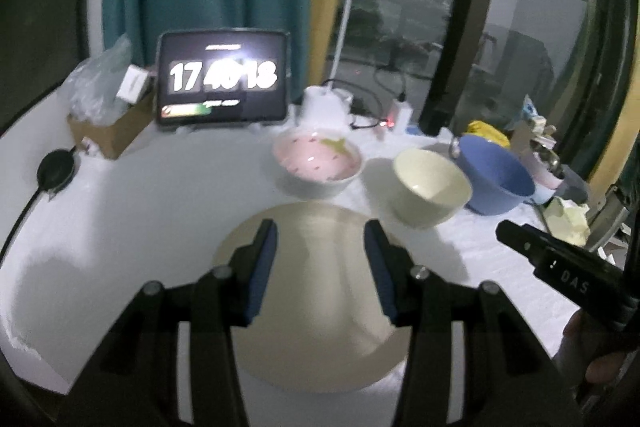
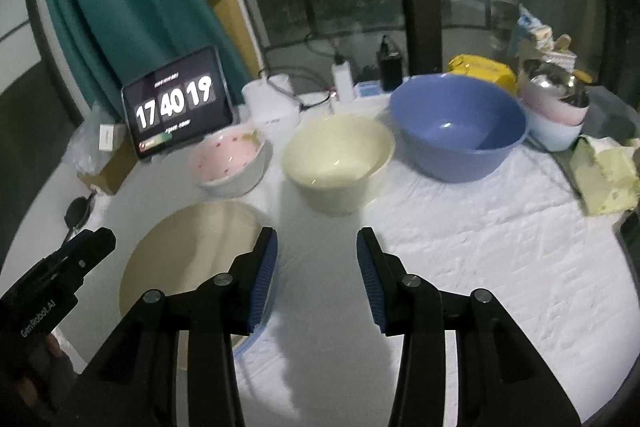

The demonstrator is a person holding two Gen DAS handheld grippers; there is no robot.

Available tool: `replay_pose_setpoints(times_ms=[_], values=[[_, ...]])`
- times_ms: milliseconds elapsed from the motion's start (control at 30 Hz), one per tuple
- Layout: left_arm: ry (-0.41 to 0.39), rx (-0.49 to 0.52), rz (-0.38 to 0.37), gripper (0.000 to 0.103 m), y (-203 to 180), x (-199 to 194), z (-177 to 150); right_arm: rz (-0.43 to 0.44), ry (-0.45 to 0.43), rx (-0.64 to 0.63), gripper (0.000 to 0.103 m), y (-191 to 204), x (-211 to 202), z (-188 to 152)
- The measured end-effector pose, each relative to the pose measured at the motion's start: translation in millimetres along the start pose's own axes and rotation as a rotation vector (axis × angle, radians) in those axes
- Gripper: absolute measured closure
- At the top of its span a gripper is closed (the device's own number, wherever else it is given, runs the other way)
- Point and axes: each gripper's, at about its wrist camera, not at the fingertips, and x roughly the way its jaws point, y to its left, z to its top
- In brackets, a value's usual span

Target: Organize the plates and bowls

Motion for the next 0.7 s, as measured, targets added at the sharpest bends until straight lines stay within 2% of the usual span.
replay_pose_setpoints(times_ms=[533, 633, 700], values=[[-0.035, 0.121, -0.105, 0.055, -99, 24, 41, -0.081, -0.097, 0.055, 0.058, -79, -21, 42], [-0.037, 0.138, -0.132, 0.053, -118, 33, 44, -0.092, -0.102, 0.061, 0.058, -94, -19, 48], [-0.040, 0.145, -0.148, 0.047, -128, 39, 48, -0.098, -0.103, 0.062, 0.058, -103, -17, 52]])
